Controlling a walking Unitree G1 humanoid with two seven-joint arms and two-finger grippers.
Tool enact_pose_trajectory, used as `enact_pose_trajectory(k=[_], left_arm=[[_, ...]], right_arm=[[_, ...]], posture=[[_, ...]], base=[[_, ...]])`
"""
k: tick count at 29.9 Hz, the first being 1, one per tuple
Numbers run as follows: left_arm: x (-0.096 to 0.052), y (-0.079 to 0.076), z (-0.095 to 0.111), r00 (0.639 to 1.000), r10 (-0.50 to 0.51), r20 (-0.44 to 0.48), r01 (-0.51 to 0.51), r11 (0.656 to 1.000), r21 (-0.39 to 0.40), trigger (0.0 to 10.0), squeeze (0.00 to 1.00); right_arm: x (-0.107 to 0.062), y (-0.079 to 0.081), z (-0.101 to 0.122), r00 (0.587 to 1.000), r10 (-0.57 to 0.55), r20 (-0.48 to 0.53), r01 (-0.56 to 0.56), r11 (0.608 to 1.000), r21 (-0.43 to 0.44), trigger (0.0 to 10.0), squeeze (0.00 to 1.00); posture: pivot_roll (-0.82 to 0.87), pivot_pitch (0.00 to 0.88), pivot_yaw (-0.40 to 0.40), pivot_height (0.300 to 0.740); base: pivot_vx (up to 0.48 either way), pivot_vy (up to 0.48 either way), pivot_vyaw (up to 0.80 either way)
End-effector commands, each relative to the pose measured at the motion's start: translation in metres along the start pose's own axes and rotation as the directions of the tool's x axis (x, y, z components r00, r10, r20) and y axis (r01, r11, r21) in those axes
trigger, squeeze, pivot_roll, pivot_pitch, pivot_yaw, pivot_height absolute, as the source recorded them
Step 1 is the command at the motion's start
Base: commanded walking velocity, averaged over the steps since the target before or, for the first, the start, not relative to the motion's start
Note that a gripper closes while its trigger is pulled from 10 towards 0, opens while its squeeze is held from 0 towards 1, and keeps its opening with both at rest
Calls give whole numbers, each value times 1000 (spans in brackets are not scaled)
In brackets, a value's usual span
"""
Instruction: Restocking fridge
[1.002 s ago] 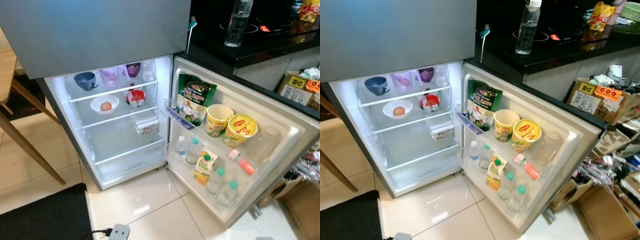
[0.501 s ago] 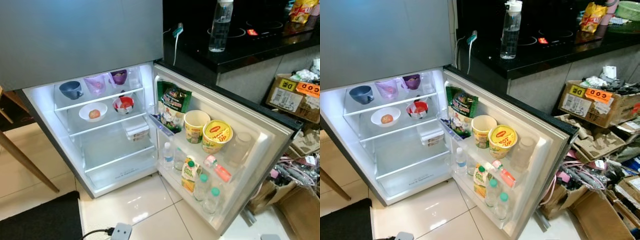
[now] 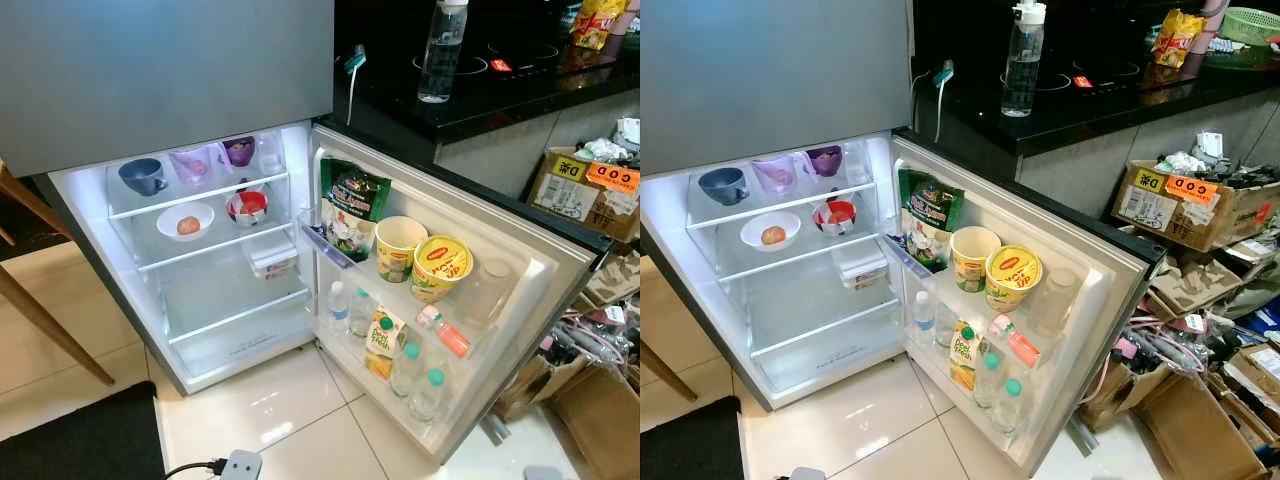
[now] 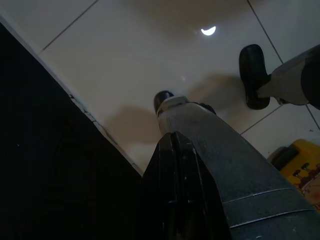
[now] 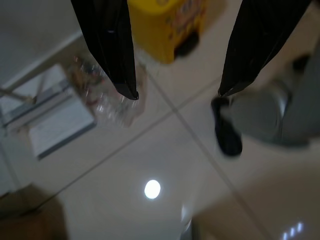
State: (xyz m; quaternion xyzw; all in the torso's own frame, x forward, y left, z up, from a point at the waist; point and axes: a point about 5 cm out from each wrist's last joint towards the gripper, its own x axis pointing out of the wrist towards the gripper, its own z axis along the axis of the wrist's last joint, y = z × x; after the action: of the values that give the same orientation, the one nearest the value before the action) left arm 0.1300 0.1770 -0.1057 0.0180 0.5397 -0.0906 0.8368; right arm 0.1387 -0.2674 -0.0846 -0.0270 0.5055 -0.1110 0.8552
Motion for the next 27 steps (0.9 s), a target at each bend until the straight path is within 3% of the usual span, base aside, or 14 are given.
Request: enact_pose_trajectory(k=[1, 2, 3, 5, 7, 8, 9, 14, 18, 20, 23, 24, 25, 27], left_arm=[[-2, 5, -6, 1000, 18, -18, -18, 1000, -5, 10000, 0], [-2, 5, -6, 1000, 18, -18, -18, 1000, -5, 10000, 0], [-2, 6, -6, 1000, 21, -19, -21, 1000, -7, 10000, 0], [-2, 6, -6, 1000, 21, -19, -21, 1000, -7, 10000, 0], [-2, 8, -7, 999, 32, -17, -32, 999, -15, 10000, 0], [-2, 8, -7, 999, 32, -17, -32, 999, -15, 10000, 0], [-3, 9, -7, 999, 37, -15, -37, 999, -21, 10000, 0], [-3, 12, -6, 999, 45, -12, -45, 999, -30, 10000, 0], [-4, 14, -6, 999, 49, -11, -49, 998, -34, 10000, 0], [-4, 15, -6, 999, 51, -10, -52, 998, -37, 10000, 0], [-4, 15, -6, 999, 52, -8, -52, 998, -40, 10000, 0], [-4, 15, -6, 999, 52, -7, -53, 998, -43, 10000, 0], [-4, 15, -5, 999, 52, -5, -52, 998, -46, 10000, 0], [-4, 14, -5, 999, 50, -2, -50, 998, -50, 10000, 0]], right_arm=[[1, -8, 19, 997, -27, 75, 21, 997, 71, 10000, 0], [1, -8, 19, 997, -27, 75, 21, 997, 71, 10000, 0], [1, -15, 42, 987, -43, 152, 26, 993, 116, 10000, 0], [1, -15, 42, 987, -43, 152, 26, 993, 116, 10000, 0], [-5, -34, 101, 937, -100, 334, 41, 983, 180, 10000, 0], [-5, -34, 101, 937, -100, 334, 41, 983, 180, 10000, 0], [-10, -42, 125, 906, -127, 404, 49, 979, 199, 10000, 0], [-20, -52, 157, 851, -159, 500, 49, 973, 227, 10000, 0], [-33, -41, 198, 765, -60, 641, -78, 980, 185, 10000, 0], [-45, -23, 227, 666, 77, 742, -216, 972, 93, 10000, 0], [-49, -16, 235, 626, 134, 768, -266, 963, 48, 10000, 0], [-54, -9, 242, 583, 195, 789, -317, 948, 1, 2706, 0], [-58, -2, 248, 537, 263, 801, -372, 927, -54, 0, 0], [-63, 5, 253, 480, 346, 806, -431, 894, -127, 0, 0]], posture=[[-100, 0, -5, 740], [-100, 0, -5, 740], [-99, 0, -7, 740], [-99, 0, -7, 740], [-97, 0, -9, 740], [-97, 0, -9, 740], [-97, 0, -9, 740], [-96, 0, -9, 740], [-99, 0, -3, 740], [-99, 0, -3, 740], [-100, 0, -9, 740], [-101, 0, -10, 740], [-103, 0, -12, 740], [-103, 0, -12, 740]], base=[[0, 0, 0], [0, 0, 0], [0, 0, 0], [0, 0, 0], [0, 0, 0], [0, 0, 0], [0, 0, 0], [0, 0, 0], [0, 0, 0], [0, 0, 0], [0, 0, 0], [0, 0, 0], [0, 0, 0], [0, 0, 0]])
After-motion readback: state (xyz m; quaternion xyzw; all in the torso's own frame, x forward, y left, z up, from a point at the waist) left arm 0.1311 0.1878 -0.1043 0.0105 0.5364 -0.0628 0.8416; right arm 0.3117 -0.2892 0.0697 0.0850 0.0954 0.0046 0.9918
